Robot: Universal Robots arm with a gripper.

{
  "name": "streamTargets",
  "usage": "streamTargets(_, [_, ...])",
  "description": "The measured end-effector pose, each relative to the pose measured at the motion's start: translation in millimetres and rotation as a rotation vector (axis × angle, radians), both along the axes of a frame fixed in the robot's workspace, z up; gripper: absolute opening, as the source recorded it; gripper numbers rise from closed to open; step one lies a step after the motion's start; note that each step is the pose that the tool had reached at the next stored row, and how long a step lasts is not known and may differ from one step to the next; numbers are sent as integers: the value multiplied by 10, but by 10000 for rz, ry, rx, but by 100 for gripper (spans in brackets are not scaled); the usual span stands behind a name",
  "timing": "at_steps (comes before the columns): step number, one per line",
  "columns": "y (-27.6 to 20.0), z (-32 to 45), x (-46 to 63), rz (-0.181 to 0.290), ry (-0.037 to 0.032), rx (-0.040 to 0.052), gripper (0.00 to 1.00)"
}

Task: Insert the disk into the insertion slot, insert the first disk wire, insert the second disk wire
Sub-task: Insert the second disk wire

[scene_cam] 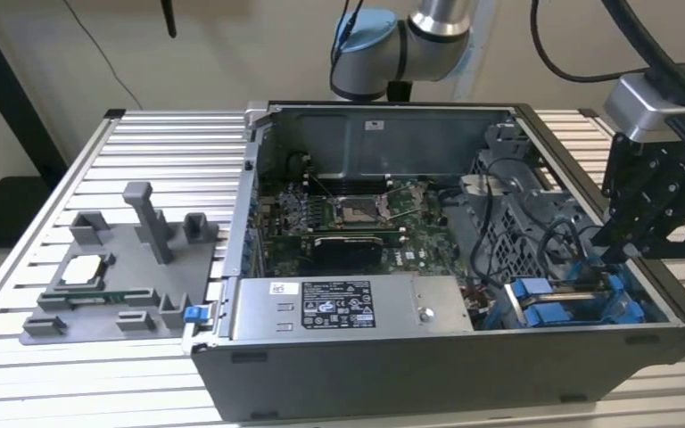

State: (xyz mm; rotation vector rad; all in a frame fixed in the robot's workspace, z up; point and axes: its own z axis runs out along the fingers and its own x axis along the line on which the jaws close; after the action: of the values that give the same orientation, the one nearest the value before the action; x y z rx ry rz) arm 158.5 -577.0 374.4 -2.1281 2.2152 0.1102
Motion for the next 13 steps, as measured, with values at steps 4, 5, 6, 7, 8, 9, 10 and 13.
streamTargets(4, [2, 2, 12, 2, 0, -3, 100])
streamTargets(5, [3, 3, 18, 0, 0, -4, 100])
streamTargets(6, [4, 2, 27, 1, 1, -3, 100])
streamTargets(7, [6, 2, 35, 0, 1, -1, 100])
streamTargets(8, [8, 1, 43, 0, 2, 0, 100])
streamTargets(9, [10, 1, 51, 0, 2, 0, 100])
streamTargets(10, [12, 1, 58, 0, 3, 0, 100])
streamTargets(13, [20, 1, 81, 0, 5, 0, 100])
